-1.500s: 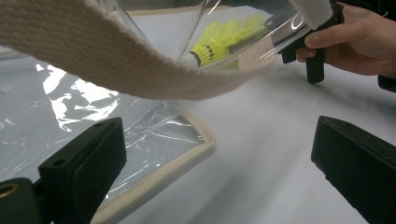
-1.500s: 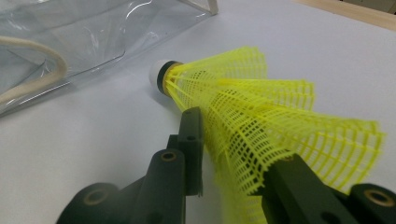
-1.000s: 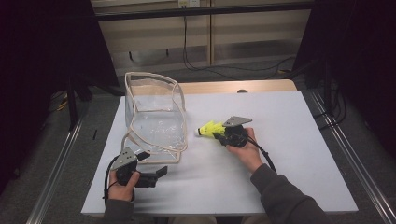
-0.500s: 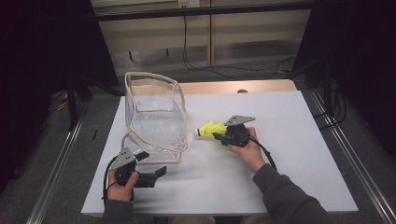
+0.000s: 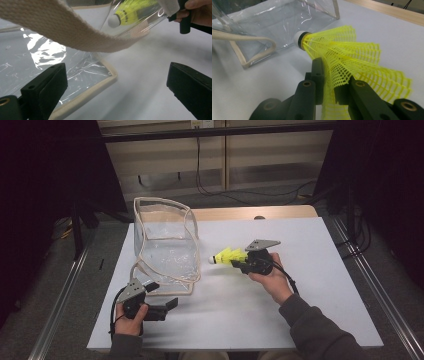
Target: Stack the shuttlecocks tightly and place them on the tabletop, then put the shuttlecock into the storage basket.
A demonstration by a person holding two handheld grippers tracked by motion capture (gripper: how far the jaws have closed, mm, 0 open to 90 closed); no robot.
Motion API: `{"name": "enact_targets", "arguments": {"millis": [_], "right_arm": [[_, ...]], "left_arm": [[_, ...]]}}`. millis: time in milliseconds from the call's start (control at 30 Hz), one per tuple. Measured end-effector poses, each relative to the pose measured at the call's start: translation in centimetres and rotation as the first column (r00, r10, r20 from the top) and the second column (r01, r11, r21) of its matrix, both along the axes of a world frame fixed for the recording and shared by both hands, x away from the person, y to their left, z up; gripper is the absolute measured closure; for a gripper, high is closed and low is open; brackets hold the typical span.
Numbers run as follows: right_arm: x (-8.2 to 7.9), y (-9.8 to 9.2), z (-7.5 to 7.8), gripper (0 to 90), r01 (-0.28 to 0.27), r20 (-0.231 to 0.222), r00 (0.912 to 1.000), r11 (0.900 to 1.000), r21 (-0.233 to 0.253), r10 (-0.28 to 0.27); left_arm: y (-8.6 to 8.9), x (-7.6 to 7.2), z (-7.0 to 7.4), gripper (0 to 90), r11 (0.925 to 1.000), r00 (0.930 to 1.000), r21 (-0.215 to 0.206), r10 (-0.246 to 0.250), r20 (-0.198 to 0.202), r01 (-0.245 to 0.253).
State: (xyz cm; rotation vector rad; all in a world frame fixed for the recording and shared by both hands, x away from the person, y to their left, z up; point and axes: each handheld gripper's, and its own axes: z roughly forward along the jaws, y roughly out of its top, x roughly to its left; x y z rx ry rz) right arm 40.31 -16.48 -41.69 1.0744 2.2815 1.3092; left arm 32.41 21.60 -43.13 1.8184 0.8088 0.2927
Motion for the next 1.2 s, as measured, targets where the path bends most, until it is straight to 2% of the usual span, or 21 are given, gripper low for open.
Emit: {"name": "enact_targets", "arguments": {"millis": [233, 1200], "right_arm": [[-0.1, -0.5, 2.2, 81.0, -0.018, 0.009, 0.9998, 1.0, 0.008, 0.018], [-0.1, -0.5, 7.7, 80.9, -0.054, 0.023, 0.9983, 0.998, 0.01, 0.054]], "left_arm": [[0.1, -0.1, 0.1, 3.4, 1.0, 1.0, -0.004, 0.001, 0.0, -0.001], [0.2, -0.1, 0.1, 3.4, 0.9999, 1.0, -0.013, 0.004, 0.0, -0.004]]}}
